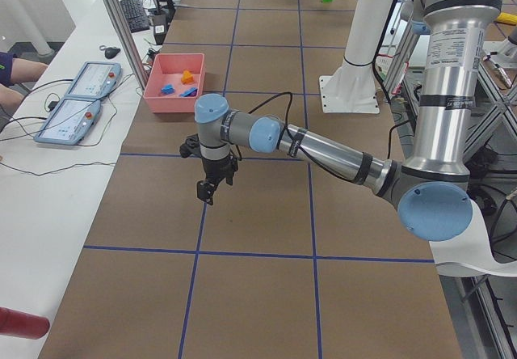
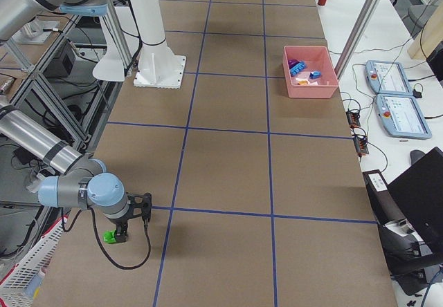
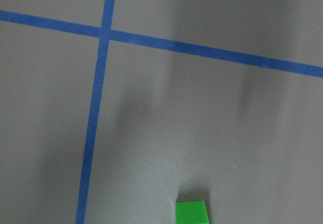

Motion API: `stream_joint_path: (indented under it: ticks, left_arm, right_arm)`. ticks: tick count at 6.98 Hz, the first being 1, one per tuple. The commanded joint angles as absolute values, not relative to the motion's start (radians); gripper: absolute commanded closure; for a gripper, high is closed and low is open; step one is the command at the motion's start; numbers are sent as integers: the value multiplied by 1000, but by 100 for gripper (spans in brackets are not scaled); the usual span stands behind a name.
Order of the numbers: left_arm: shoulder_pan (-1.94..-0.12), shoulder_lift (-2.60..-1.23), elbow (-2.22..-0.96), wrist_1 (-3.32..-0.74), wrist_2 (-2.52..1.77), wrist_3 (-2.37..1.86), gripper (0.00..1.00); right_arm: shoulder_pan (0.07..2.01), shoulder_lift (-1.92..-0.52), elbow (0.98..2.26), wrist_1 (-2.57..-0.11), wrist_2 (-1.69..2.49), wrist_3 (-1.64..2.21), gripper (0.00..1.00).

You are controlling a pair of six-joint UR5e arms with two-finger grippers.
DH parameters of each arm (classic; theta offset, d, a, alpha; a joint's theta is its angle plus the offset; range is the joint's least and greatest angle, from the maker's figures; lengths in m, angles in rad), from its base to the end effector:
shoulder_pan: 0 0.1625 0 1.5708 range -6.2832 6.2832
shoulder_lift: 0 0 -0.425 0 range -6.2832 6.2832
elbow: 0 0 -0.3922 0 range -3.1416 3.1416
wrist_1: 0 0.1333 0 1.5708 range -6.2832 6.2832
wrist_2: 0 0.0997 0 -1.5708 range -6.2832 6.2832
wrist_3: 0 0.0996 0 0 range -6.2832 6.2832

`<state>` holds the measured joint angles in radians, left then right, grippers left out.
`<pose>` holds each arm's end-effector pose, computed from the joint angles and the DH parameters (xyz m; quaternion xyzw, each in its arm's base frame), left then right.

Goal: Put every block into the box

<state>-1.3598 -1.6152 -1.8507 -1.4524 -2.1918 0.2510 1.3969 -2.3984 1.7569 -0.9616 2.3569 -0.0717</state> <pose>0.0320 -0.5094 0.5210 0.1039 0.3019 0.2474 0.9148 0.0448 -0.1081 0.7583 -0.0345 -0.3817 -0.1070 0.9174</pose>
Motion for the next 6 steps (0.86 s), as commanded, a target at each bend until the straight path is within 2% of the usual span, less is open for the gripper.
stream_joint_path:
  ticks: [1, 4, 6]
  left_arm:
    - [-1381, -1609, -1839, -1459, -2230, 261, 0]
    - [-1381, -1609, -1839, -1459, -2230, 261, 0]
    - [-1381, -1609, -1841, -1459, -2230, 261, 0]
  right_arm:
    - [1184, -2349, 1756, -960, 2306, 58, 0]
    - [1024, -2338, 1743, -960, 2237, 71, 0]
    - [955, -2260, 1720, -962, 2157, 185, 1]
